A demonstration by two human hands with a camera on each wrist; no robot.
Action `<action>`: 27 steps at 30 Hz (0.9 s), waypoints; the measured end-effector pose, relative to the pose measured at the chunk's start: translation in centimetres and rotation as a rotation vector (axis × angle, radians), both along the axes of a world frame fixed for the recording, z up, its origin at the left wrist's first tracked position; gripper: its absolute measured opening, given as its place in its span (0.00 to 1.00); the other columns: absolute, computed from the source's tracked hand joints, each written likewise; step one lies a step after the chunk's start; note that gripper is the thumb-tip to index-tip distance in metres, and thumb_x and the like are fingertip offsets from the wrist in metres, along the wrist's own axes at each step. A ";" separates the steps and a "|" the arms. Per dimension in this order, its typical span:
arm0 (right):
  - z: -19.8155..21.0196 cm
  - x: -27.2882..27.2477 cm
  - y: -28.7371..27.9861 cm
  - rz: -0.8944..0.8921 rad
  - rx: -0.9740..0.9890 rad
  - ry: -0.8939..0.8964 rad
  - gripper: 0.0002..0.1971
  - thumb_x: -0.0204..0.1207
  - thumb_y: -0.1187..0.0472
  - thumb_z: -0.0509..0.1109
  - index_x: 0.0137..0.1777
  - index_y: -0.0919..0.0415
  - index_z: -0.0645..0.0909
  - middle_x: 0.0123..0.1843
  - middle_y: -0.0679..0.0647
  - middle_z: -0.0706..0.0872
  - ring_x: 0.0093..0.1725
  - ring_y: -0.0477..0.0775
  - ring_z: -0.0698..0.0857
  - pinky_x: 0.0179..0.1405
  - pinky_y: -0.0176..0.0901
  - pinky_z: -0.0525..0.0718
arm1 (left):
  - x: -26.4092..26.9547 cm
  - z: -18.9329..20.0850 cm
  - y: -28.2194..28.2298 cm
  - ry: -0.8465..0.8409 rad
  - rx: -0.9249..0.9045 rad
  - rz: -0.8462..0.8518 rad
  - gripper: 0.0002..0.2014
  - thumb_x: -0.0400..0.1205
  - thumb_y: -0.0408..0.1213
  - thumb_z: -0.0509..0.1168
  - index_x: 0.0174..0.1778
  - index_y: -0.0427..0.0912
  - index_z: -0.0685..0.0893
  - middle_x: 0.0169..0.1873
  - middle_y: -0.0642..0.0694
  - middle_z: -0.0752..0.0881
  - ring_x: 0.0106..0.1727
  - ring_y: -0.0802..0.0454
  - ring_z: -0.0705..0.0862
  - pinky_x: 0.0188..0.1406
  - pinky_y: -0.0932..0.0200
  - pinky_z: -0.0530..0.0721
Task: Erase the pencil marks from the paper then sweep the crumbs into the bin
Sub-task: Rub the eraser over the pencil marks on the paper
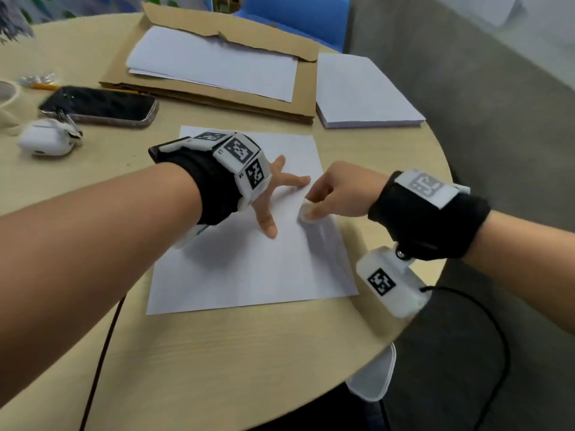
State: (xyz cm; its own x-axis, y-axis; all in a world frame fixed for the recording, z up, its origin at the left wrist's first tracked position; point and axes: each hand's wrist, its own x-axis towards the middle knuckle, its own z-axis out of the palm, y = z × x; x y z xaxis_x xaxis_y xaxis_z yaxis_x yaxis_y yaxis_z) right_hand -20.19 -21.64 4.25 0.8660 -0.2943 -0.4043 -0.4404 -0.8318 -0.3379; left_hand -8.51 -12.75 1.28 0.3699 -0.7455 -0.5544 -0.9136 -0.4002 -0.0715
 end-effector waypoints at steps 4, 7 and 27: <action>-0.5 -0.5 0.5 0.056 -0.057 -0.032 0.13 0.73 0.57 0.71 0.27 0.53 0.79 0.28 0.49 0.78 0.32 0.48 0.75 0.30 0.36 0.71 | 0.1 -0.1 0.0 0.007 -0.014 0.008 0.57 0.67 0.57 0.75 0.80 0.64 0.39 0.82 0.40 0.36 0.82 0.36 0.47 0.78 0.41 0.52; -1.0 -3.4 2.1 0.190 0.003 0.035 0.19 0.72 0.63 0.69 0.21 0.53 0.70 0.29 0.52 0.79 0.31 0.50 0.74 0.36 0.42 0.74 | 0.0 -0.1 -0.1 -0.004 0.001 0.013 0.57 0.66 0.58 0.75 0.80 0.65 0.38 0.82 0.41 0.36 0.82 0.36 0.48 0.78 0.39 0.53; -1.9 -1.3 -1.0 -0.694 1.035 -0.276 0.04 0.78 0.66 0.66 0.45 0.66 0.80 0.38 0.58 0.81 0.30 0.51 0.84 0.27 0.38 0.86 | -1.9 0.1 4.2 0.179 -0.030 0.084 0.59 0.65 0.60 0.75 0.79 0.65 0.35 0.81 0.49 0.32 0.82 0.42 0.34 0.80 0.35 0.46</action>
